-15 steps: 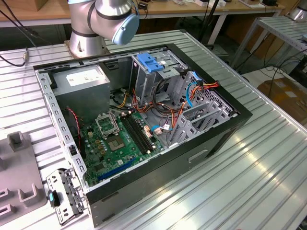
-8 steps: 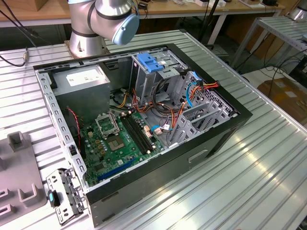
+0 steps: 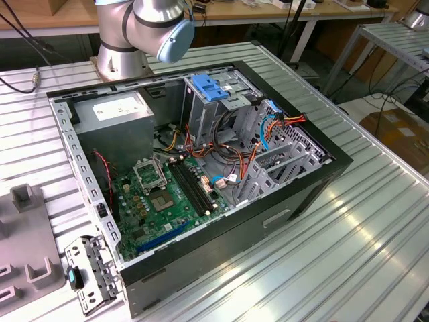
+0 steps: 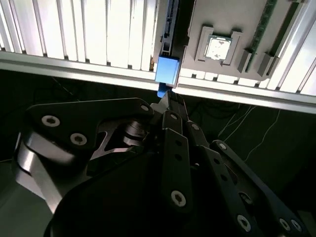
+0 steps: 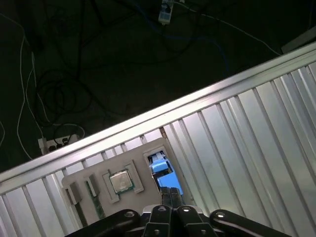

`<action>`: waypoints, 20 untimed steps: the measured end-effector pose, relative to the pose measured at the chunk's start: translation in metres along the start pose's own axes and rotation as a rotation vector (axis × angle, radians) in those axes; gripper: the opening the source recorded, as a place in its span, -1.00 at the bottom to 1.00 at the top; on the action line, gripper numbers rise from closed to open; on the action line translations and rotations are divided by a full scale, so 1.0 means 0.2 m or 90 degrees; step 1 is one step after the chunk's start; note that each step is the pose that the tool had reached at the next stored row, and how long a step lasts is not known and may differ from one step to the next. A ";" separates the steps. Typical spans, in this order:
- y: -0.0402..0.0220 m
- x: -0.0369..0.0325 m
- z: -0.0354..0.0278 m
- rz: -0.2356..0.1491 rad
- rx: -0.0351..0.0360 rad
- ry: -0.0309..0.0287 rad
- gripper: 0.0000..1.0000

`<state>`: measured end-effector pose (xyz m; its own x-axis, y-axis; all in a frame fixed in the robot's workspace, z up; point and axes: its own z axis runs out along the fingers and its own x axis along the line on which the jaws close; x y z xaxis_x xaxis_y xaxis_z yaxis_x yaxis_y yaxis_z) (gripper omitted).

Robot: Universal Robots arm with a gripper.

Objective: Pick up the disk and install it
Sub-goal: 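Pick up the disk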

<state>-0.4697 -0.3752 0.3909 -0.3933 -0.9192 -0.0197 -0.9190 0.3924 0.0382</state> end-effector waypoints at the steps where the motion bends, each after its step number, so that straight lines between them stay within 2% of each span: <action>1: 0.000 0.000 0.000 0.000 0.0000 0.0000 -0.79; 8: 0.000 0.000 0.000 0.000 0.0000 0.0000 -0.79; 11: 0.000 0.000 0.000 -0.017 -0.0003 0.0006 -0.79; 13: 0.000 0.000 0.001 -0.068 -0.0013 0.0026 -0.79; 15: 0.000 0.000 0.004 -0.103 -0.0007 0.0035 -0.79; 16: 0.000 0.000 0.005 -0.113 -0.0002 0.0037 -0.79; 18: 0.000 0.000 0.012 -0.153 0.0025 0.0040 -0.79; 19: 0.000 0.001 0.013 -0.163 0.0045 0.0036 -0.79; 20: -0.001 0.002 0.015 -0.172 0.0098 0.0024 -0.79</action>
<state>-0.4697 -0.3755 0.3878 -0.1332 -0.9908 -0.0235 -0.9910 0.1328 0.0169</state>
